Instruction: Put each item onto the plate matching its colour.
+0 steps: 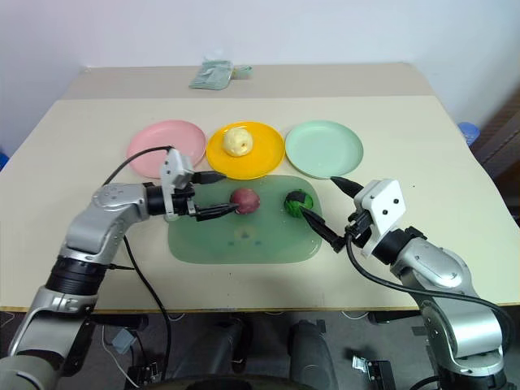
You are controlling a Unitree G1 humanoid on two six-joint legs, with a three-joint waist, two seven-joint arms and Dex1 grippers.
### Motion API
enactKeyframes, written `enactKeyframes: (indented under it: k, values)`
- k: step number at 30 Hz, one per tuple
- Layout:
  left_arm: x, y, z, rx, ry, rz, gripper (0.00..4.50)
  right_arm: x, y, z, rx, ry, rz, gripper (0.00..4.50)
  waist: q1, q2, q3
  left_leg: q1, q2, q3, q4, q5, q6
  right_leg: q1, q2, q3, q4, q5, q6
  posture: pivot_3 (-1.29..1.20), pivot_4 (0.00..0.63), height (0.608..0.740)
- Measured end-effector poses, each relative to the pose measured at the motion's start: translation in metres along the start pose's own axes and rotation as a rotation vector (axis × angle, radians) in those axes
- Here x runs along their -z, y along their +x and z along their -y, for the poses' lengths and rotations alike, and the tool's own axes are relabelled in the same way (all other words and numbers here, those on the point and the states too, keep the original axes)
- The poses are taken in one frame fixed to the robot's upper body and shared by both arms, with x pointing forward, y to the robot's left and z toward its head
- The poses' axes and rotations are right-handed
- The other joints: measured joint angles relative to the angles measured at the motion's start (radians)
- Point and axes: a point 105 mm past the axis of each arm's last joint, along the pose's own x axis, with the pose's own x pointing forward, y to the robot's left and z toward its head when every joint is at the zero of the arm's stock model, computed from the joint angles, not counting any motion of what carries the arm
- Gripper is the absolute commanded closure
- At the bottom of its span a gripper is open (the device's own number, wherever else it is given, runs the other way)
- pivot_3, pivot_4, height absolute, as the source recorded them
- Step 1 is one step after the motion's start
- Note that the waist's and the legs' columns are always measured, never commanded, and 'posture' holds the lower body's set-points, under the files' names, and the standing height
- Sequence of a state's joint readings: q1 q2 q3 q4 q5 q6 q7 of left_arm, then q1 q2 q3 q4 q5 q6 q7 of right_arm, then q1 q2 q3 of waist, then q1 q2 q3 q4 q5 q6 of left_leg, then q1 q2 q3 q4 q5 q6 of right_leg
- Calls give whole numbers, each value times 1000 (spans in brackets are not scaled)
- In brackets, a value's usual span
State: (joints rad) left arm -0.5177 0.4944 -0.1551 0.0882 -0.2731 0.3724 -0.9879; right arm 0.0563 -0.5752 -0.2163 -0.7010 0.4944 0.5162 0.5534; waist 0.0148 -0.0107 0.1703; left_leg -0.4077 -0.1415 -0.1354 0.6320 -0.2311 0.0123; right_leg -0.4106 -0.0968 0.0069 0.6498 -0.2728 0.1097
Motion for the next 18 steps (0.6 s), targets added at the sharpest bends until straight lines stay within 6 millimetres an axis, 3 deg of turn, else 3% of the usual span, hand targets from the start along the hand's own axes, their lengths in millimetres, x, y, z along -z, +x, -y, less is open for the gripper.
enactKeyframes:
  k: [5,9,12,14,18]
  values:
    - [16,16,-5,-48,-14,-29,21,5,-6,-1,22,11,-23,174,0,0,0,0,0,0,0,0,0,0,0,0,0,0,0,0,150,740]
    - [17,25,-10,-72,-11,-18,21,11,-16,-3,21,-2,-69,174,0,0,0,0,0,0,0,0,0,0,0,0,0,0,0,0,150,740]
    - [16,34,-7,-75,-36,8,877,17,-28,-8,0,-6,-118,174,3,0,0,0,0,0,1,0,0,1,0,0,0,0,0,0,150,740]
    - [15,37,-6,-79,-42,18,1788,18,-34,-11,-22,-3,-139,174,0,-1,0,0,0,0,1,0,0,1,0,0,0,0,0,0,150,740]
    - [6,37,-8,-115,-52,62,1788,13,-36,-11,-39,-9,-122,174,-4,0,0,0,1,0,0,0,0,1,0,0,0,0,0,0,150,740]
